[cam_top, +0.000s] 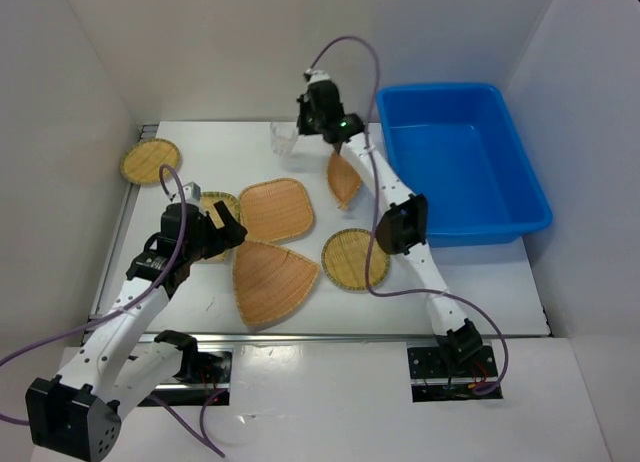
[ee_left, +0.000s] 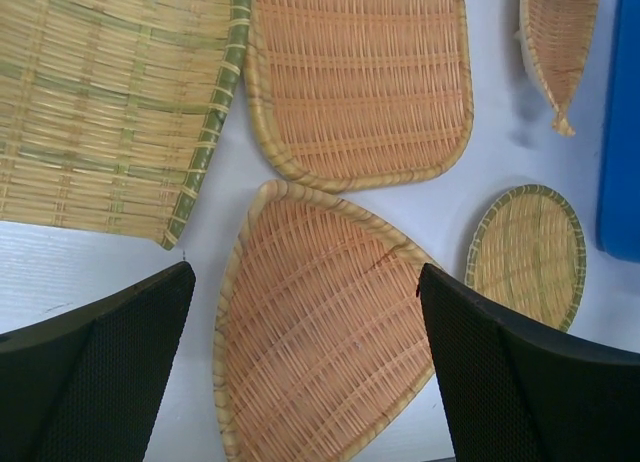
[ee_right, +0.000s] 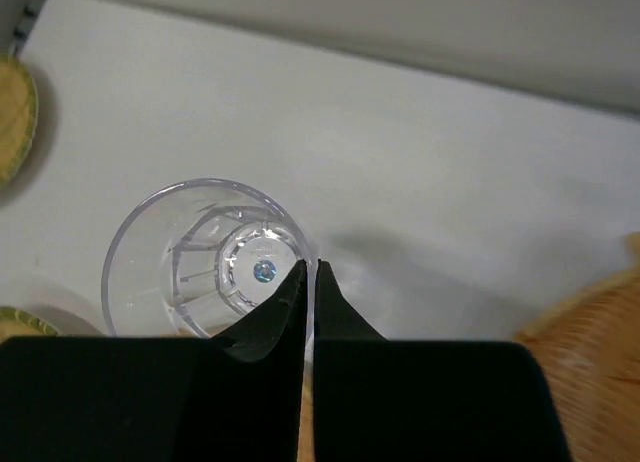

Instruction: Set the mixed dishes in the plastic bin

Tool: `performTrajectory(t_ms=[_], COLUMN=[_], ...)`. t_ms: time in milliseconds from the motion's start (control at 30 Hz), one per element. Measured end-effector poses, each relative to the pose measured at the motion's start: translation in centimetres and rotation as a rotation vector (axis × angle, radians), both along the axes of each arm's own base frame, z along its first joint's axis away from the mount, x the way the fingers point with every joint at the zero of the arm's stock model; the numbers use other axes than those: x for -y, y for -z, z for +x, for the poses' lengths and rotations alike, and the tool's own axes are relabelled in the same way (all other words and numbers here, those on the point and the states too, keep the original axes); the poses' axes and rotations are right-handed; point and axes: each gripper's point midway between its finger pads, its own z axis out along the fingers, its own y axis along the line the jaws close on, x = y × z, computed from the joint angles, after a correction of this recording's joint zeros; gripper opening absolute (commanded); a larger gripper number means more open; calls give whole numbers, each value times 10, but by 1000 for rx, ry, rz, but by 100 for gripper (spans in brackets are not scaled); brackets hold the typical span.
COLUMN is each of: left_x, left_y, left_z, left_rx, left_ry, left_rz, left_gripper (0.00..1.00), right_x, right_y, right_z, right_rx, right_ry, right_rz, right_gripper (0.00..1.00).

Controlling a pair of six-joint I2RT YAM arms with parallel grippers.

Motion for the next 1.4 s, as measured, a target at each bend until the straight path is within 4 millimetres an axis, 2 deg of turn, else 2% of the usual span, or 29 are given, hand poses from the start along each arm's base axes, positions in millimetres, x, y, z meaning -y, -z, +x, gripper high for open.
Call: performTrajectory(t_ms=[33, 100, 233, 300, 367, 433, 500, 567, 633, 800, 900, 1100, 1200, 1267, 1400], left_x=[0, -1, -1, 0, 0, 1, 2, 2, 3, 3, 3, 4, 4, 4, 5], left_y=[0, -2, -5, -4, -3, -3, -2, 0, 3, 11, 14, 22, 24, 26, 28], left_z=[0, 3, 9, 10, 12, 14, 16, 18, 19, 22, 23, 26, 27, 27, 28], left_rx=[2, 14, 37, 39, 39, 39, 41, 34, 27, 3, -7, -28, -36, -41, -48], left_ry=[-1, -7, -8, -8, -8, -6, -5, -4, -4, -4, -3, -3, -2, -2, -1], left_rz=[-1, -4, -12, -12, -13, -14, -15, -14, -13, -7, -5, 1, 3, 5, 8], left_gripper=[100, 100, 100, 100, 100, 100, 100, 100, 100, 100, 100, 100, 100, 100, 100], right_x=[16, 63, 185, 236, 276, 294, 307, 315, 325, 342, 347, 360, 369, 376, 388], right_y=[-17, -56, -153, -193, -226, -238, -240, -229, -207, -127, -64, 14, 33, 38, 35], right_z=[6, 16, 27, 25, 18, 14, 13, 14, 19, 34, 42, 45, 46, 46, 49], right_rx=[16, 35, 167, 242, 304, 328, 335, 313, 269, 121, 8, -134, -171, -183, -177], right_ry=[28, 96, 306, 405, 490, 532, 576, 611, 650, 713, 719, 723, 730, 738, 753], right_rz=[15, 41, 70, 72, 68, 61, 44, 10, -44, -180, -259, -334, -330, -324, -288], right_gripper=[1, 1, 1, 1, 1, 1, 1, 1, 1, 1, 1, 1, 1, 1, 2])
